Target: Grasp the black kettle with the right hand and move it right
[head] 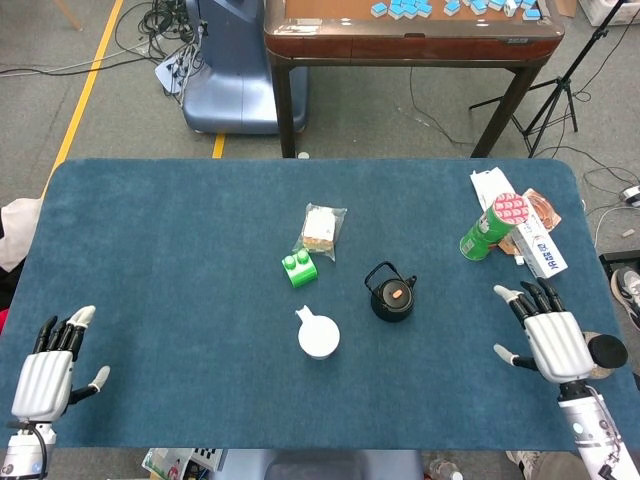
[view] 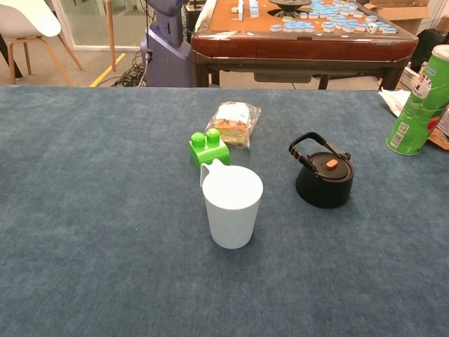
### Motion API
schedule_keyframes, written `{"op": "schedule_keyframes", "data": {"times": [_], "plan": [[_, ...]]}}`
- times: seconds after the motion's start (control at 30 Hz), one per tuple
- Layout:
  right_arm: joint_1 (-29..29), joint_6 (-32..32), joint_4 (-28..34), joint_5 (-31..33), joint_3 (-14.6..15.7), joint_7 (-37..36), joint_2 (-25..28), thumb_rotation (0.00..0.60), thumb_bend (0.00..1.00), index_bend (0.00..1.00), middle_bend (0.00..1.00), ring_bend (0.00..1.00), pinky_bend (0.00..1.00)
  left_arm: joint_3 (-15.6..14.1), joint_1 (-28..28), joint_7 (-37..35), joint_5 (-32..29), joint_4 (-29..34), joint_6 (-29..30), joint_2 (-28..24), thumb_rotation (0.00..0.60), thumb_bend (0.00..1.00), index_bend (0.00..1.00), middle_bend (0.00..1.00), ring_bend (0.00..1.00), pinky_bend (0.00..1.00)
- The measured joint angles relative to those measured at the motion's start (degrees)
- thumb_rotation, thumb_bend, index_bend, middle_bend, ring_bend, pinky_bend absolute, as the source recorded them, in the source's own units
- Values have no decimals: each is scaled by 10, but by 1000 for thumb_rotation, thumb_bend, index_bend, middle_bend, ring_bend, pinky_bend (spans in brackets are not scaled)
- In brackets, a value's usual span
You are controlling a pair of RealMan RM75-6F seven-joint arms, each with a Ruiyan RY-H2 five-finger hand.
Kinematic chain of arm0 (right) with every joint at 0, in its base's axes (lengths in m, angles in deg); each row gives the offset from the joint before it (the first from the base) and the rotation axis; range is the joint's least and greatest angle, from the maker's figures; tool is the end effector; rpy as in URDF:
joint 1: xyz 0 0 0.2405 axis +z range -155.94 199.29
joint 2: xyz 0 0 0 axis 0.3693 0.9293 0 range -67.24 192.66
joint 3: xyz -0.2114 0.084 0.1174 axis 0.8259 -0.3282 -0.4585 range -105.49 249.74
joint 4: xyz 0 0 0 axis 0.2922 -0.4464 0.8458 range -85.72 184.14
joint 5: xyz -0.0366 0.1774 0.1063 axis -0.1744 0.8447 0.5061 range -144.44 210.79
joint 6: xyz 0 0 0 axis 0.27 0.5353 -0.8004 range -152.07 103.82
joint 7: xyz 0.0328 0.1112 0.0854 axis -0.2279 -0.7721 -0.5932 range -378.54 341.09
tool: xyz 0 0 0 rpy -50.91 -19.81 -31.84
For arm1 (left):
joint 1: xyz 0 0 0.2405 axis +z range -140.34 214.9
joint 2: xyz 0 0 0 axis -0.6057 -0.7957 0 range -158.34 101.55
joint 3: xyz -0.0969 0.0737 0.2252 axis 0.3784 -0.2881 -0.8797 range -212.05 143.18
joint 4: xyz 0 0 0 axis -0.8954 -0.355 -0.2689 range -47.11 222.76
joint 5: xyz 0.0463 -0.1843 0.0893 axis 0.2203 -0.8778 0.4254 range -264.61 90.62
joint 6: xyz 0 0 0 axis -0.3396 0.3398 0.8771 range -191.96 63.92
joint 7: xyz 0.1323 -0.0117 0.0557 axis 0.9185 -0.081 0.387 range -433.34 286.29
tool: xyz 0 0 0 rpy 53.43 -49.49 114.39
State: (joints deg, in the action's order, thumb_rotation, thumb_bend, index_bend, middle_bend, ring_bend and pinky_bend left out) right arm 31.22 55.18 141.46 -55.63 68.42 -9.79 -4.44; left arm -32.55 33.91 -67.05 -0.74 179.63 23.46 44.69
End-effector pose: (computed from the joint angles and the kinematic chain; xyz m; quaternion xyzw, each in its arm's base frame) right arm -0.2879 -0.2071 0.1282 0.6622 -0.3396 0.3663 0.5586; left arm -0.2997 0.1685 0.1132 -0.5813 -0.3989 -0.3977 0.5872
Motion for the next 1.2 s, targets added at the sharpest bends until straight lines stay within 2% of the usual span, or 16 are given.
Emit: {"op": "schedule_keyframes", "data": {"times": [0.47, 0.7, 1.2], "plan": [[103, -139, 41, 43, -35, 23, -1, 600, 0, 183, 288, 135, 49, -4, 6, -7, 1, -6, 4, 1, 600, 247, 51, 86, 113, 14], [154, -208, 50, 100, -52, 46, -9, 600, 0, 183, 287, 135, 49, -6, 9, -10, 2, -8, 6, 1, 600, 247, 51, 86, 113, 14], [225, -270, 23, 193, -71, 93, -49, 600, 0, 183, 283, 135, 49, -7, 9, -12, 2, -12, 3, 3, 600, 247, 51, 86, 113, 14]]}}
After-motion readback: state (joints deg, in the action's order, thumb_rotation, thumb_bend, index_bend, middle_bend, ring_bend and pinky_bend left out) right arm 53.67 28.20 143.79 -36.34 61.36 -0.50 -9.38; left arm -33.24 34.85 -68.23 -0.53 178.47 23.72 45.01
